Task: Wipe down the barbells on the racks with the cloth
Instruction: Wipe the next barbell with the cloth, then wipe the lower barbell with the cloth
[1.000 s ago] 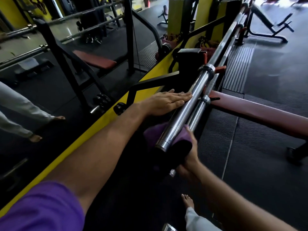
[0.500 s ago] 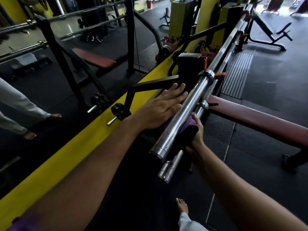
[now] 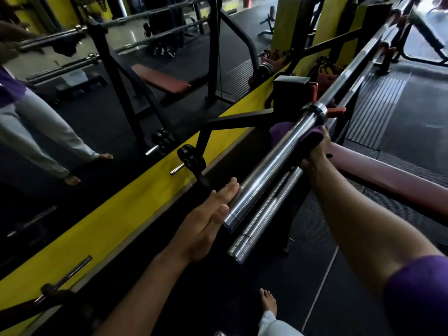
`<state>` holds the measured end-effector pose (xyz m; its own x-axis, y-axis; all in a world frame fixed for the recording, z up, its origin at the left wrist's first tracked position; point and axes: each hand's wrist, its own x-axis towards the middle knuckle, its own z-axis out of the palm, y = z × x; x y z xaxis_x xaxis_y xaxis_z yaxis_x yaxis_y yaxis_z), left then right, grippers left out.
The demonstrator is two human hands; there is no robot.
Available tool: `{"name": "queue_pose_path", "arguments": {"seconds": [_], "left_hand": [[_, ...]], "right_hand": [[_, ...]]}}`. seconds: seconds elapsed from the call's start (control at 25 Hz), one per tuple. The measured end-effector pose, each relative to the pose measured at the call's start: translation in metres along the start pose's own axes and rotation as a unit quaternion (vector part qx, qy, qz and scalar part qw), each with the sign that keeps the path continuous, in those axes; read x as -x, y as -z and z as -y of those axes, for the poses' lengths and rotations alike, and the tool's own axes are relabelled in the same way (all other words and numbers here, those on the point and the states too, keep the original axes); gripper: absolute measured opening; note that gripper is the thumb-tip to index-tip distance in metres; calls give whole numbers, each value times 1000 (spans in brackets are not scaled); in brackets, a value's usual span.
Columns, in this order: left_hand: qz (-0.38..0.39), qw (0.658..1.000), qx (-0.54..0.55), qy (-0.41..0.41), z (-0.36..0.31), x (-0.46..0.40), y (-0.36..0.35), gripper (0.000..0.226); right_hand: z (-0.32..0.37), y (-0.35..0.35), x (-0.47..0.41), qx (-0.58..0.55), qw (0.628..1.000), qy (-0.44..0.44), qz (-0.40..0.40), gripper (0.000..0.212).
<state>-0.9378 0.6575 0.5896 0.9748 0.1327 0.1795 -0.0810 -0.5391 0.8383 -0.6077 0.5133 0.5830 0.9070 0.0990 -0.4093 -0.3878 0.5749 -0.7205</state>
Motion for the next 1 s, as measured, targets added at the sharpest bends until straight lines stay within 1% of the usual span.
{"name": "queue_pose_path", "arguments": {"seconds": [0.04, 0.08, 0.12, 0.16, 0.2, 0.24, 0.28, 0.36, 0.44, 0.56, 0.68, 0.72, 0.8, 0.88, 0.92, 0.96, 1.0], "left_hand": [[-39, 997, 61, 41, 2, 6, -8, 52], [-77, 985, 120, 94, 4, 12, -17, 51], [-103, 971, 159, 149, 8, 19, -24, 47], [-101, 963, 163, 188, 14, 23, -34, 39], [-81, 963, 143, 214, 19, 26, -43, 30], [-59, 963, 120, 235, 28, 26, -48, 25], [-39, 963, 103, 247, 33, 25, -54, 24], [-15, 972, 61, 228, 40, 18, -70, 28], [9, 983, 28, 181, 38, 2, -89, 32], [75, 992, 9, 105, 18, -35, -128, 42], [121, 990, -1, 68, -9, -75, -174, 45], [130, 989, 17, 67, -14, -88, -189, 48], [157, 977, 101, 104, -26, -115, -225, 59], [196, 950, 189, 154, -39, -147, -269, 77], [223, 937, 206, 173, -48, -164, -293, 81], [256, 927, 206, 180, -57, -181, -316, 77], [290, 921, 196, 172, -68, -200, -339, 64]], "right_hand": [[0, 2, 11, 14, 1000, -4, 16, 69], [0, 7, 20, 22, 999, -19, 29, 69], [0, 16, 31, 34, 998, -35, 26, 65], [-1, 32, 42, 43, 998, -39, 6, 59], [-3, 51, 52, 47, 998, -34, -16, 53], [-12, 71, 58, 49, 998, -32, -24, 51], [-21, 94, 69, 51, 997, -36, -41, 54], [-37, 148, 83, 65, 993, -42, -89, 66], [-38, 179, 107, 82, 989, -53, -112, 67], [-13, 212, 121, 62, 993, -51, -89, 55], [26, 232, 122, 49, 996, -44, -67, 49], [37, 239, 119, 56, 996, -47, -54, 46], [59, 252, 115, 72, 994, -68, -35, 40], [84, 273, 107, 79, 994, -77, -21, 36], [98, 288, 103, 86, 994, -64, -21, 34], [112, 306, 96, 101, 993, -47, -25, 33], [129, 326, 89, 122, 992, -30, -30, 33]]}}
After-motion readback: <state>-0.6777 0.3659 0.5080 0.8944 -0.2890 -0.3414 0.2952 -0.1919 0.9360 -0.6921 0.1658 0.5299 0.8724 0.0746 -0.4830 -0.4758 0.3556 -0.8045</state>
